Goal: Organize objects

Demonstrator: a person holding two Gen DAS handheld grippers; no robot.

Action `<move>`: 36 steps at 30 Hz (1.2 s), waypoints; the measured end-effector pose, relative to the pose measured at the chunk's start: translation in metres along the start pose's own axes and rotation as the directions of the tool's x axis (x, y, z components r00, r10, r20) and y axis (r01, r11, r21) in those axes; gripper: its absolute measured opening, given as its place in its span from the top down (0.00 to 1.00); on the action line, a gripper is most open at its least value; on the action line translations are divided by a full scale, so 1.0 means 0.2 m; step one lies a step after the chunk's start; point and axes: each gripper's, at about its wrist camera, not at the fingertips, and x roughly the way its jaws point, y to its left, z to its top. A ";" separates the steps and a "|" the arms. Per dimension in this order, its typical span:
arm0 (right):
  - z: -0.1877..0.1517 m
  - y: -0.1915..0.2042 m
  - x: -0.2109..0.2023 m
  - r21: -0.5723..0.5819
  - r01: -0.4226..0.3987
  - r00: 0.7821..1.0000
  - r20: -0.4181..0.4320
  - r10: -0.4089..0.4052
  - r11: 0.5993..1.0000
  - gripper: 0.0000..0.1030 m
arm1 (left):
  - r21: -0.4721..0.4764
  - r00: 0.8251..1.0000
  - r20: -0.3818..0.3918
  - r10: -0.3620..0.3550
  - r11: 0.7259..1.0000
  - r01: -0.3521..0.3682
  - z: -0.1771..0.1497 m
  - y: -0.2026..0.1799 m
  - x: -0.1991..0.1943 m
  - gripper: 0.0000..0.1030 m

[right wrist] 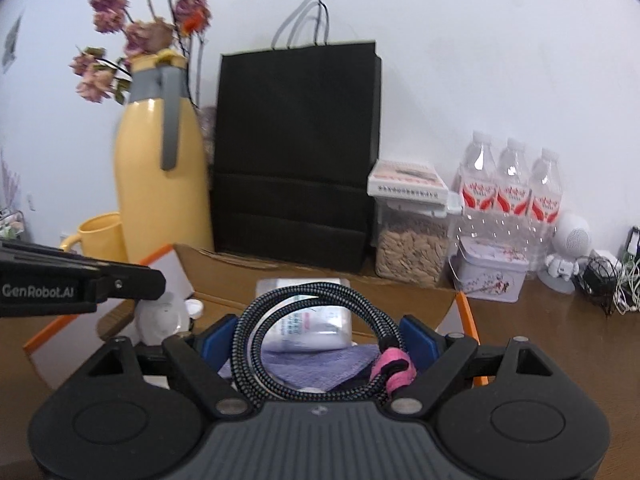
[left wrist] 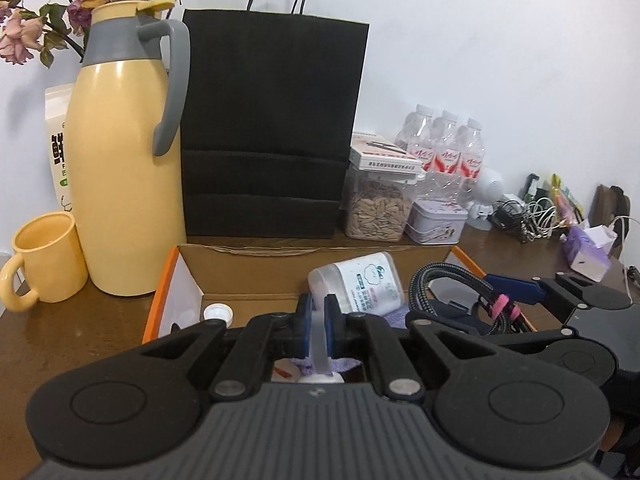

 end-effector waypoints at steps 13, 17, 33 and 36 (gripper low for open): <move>-0.01 -0.03 -0.03 0.021 0.048 0.999 -0.017 -0.047 0.999 0.00 | 0.034 0.983 0.053 0.176 0.983 -0.178 -0.02 0.00 -0.02 0.00; 0.00 -0.01 -0.09 0.031 0.043 0.999 -0.011 -0.043 0.999 0.00 | 0.034 0.982 0.058 0.179 0.983 -0.181 -0.03 0.00 -0.08 0.00; -0.10 0.05 -0.65 0.052 0.016 0.999 0.035 -0.018 0.998 0.00 | 0.057 0.986 0.057 0.155 0.986 -0.158 -0.23 -0.07 -0.61 0.00; -0.16 0.07 -0.74 0.058 0.002 1.000 0.029 -0.004 0.998 0.00 | 0.045 0.988 0.034 0.153 0.987 -0.154 -0.30 -0.07 -0.68 0.00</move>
